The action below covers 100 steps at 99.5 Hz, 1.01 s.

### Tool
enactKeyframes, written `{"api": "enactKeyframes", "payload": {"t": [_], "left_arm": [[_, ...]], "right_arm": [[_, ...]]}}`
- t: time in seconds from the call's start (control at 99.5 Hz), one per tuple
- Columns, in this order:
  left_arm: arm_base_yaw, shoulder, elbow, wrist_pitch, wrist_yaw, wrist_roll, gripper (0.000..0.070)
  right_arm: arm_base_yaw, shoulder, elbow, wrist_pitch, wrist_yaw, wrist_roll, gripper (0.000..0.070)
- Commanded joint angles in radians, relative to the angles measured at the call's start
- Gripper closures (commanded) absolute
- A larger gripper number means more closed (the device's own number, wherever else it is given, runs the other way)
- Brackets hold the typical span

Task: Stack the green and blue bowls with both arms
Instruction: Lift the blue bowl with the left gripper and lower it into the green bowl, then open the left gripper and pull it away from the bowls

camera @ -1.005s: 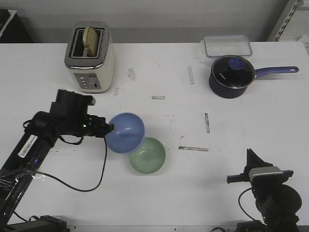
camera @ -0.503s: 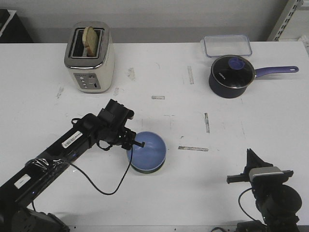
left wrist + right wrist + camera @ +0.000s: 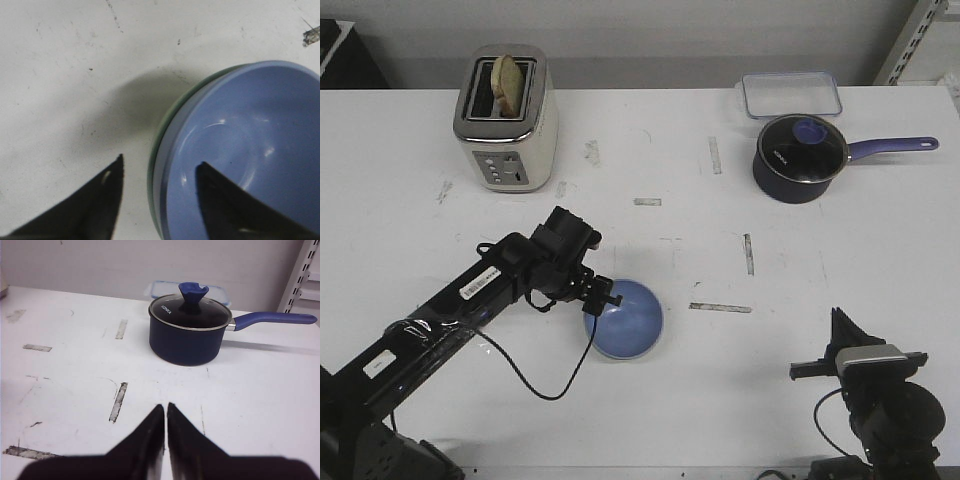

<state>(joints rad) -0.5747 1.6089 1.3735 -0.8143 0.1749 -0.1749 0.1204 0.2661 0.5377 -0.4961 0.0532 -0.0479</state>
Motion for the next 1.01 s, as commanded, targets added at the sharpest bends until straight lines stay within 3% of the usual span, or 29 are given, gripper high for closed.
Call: {"api": "enactKeyframes", "payload": {"t": [0.0, 0.07, 0.332, 0.372, 0.472, 0.593, 0.724, 0.864, 0.995], "left_arm": [[-0.01, 0.003, 0.018, 0.001, 0.002, 0.001, 0.0144], [-0.01, -0.001, 0.022, 0.001, 0.002, 0.002, 0.0074], [0.0, -0.067, 0.024, 0.04, -0.004, 0.039, 0.0117], [0.006, -0.081, 0.024, 0.053, -0.015, 0.04, 0.0179], [0.024, -0.123, 0.024, 0.075, -0.054, 0.072, 0.0436], [0.07, -0.19, 0.024, 0.105, -0.167, 0.105, 0.0696], [0.134, -0.276, 0.022, 0.136, -0.263, 0.154, 0.0699], [0.214, -0.395, -0.037, 0.192, -0.264, 0.224, 0.0699], [0.285, -0.543, -0.19, 0.285, -0.263, 0.234, 0.0699]], "right_arm": [[0.001, 0.004, 0.004, 0.009, -0.001, 0.006, 0.07], [0.001, 0.004, 0.004, 0.009, -0.001, 0.006, 0.07], [0.001, 0.004, 0.004, 0.01, -0.001, 0.006, 0.07], [0.001, 0.004, 0.004, 0.01, -0.001, 0.006, 0.07], [0.001, 0.004, 0.004, 0.01, -0.001, 0.006, 0.07], [0.001, 0.004, 0.004, 0.01, -0.001, 0.006, 0.07], [0.001, 0.004, 0.004, 0.009, -0.001, 0.006, 0.07], [0.001, 0.004, 0.004, 0.009, -0.001, 0.006, 0.07], [0.001, 0.004, 0.004, 0.009, 0.0, 0.006, 0.07]]}}
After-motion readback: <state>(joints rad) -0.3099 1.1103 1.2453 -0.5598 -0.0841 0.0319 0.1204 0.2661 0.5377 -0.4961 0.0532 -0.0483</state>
